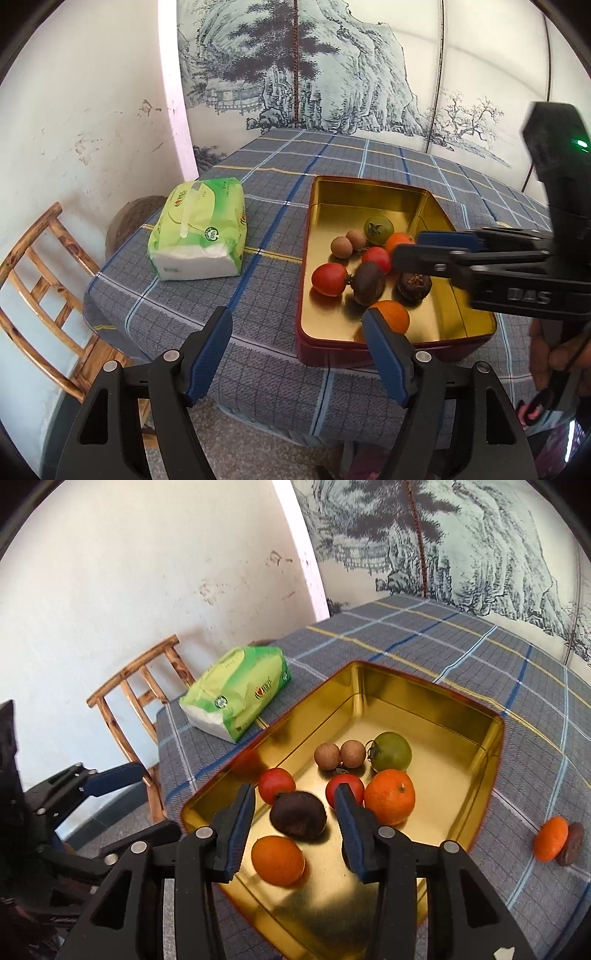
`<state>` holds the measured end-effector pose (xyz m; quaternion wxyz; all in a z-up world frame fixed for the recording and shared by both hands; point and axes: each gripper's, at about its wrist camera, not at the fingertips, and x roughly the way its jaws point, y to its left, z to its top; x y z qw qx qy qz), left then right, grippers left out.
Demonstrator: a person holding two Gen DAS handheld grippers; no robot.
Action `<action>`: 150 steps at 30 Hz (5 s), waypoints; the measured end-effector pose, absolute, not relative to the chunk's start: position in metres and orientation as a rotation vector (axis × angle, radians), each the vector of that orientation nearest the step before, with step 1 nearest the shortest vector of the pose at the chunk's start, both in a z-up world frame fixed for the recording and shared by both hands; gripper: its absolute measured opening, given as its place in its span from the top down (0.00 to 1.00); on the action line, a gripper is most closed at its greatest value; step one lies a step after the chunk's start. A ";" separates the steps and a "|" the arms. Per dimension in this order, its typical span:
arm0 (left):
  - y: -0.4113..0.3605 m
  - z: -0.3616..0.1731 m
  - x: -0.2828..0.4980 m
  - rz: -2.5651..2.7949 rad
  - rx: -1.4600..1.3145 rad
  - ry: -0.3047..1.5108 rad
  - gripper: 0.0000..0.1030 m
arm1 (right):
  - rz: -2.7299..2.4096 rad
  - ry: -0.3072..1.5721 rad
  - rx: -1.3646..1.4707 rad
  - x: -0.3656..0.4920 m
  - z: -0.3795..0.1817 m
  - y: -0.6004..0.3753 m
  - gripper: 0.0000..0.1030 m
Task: Organize fruits
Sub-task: 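Move the right gripper to the last tangerine and grasp it, then grasp the last dark brown fruit with the left gripper while the right gripper holds the tangerine, then carry the dark brown fruit into the tin and open the left gripper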
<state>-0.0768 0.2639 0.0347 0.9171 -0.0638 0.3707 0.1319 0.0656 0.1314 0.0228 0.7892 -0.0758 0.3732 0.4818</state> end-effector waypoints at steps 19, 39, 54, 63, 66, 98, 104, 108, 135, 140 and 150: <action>0.222 0.041 -0.065 0.177 -0.066 0.772 0.24 | 0.791 0.830 -0.119 0.125 0.002 -0.011 0.50; 0.196 0.041 -0.033 0.125 -0.023 0.819 0.23 | 0.629 0.882 -0.199 0.175 -0.029 0.012 0.72; 0.102 0.083 0.034 -0.219 -0.018 0.734 0.22 | 0.307 0.821 -0.014 0.144 -0.023 -0.198 0.72; 0.023 0.056 0.131 -0.344 0.165 0.849 0.22 | 0.338 0.830 0.075 0.149 -0.039 -0.224 0.71; 0.014 0.044 0.154 -0.333 0.191 0.866 0.22 | 0.366 0.847 0.105 0.153 -0.041 -0.227 0.71; 0.037 0.027 0.091 -0.278 -0.086 0.917 0.59 | 0.427 0.863 0.202 0.159 -0.048 -0.237 0.71; 0.048 0.044 0.057 -0.246 -0.092 0.861 0.59 | 0.416 0.864 0.181 0.159 -0.046 -0.233 0.71; 0.056 0.051 0.042 -0.220 -0.078 0.837 0.59 | 0.408 0.864 0.164 0.158 -0.046 -0.231 0.71; 0.119 0.070 0.021 -0.079 -0.064 0.758 0.59 | 0.373 0.864 0.089 0.157 -0.044 -0.221 0.70; 0.124 0.072 0.021 -0.066 -0.058 0.761 0.59 | 0.371 0.864 0.084 0.157 -0.044 -0.220 0.70; 0.132 0.071 0.014 -0.017 -0.047 0.736 0.59 | 0.366 0.863 0.077 0.156 -0.044 -0.220 0.70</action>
